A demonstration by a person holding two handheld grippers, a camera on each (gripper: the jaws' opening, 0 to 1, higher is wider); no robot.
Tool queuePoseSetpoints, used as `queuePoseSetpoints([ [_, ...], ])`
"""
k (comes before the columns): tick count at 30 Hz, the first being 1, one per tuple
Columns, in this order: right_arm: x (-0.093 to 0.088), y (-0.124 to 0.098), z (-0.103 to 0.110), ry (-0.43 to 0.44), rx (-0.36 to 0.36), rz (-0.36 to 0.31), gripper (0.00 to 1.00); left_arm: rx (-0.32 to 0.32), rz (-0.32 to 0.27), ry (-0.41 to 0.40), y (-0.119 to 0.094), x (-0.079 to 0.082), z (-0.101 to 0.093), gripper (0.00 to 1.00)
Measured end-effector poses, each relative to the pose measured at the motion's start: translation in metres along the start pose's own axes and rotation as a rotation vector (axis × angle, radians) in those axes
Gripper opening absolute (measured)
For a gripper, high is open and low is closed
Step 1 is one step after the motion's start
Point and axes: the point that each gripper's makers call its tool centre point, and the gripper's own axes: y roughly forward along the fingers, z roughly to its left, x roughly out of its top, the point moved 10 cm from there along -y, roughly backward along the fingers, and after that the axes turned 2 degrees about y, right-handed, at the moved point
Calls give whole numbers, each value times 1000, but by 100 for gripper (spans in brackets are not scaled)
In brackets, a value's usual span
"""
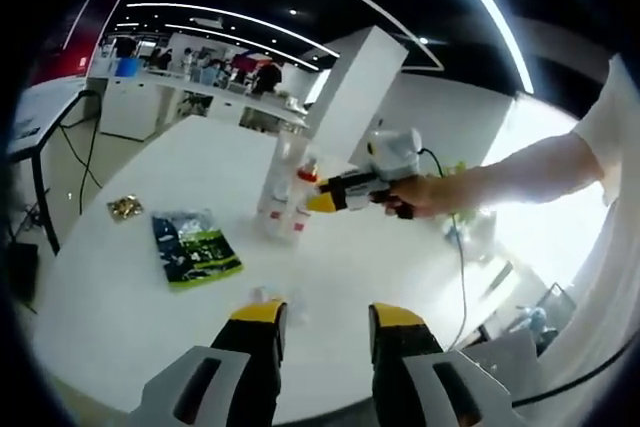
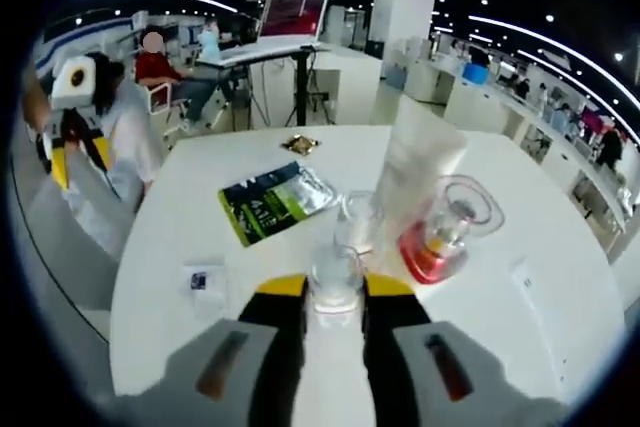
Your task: Arrange the skincare products in the storage area until every visible bottle or jar stands upright without overlapping.
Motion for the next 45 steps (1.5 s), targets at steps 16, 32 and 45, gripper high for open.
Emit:
queuePoseSetpoints([
  [16, -16, -3, 6, 101, -58, 16, 29, -1, 9, -3, 1, -1, 1, 34],
  [32, -37, 25, 22, 576, -174, 219, 22, 6, 13, -13, 2, -3, 3, 34],
  [45, -31, 27, 10, 545, -208, 234, 17, 5, 9, -16, 2, -3, 3, 33],
])
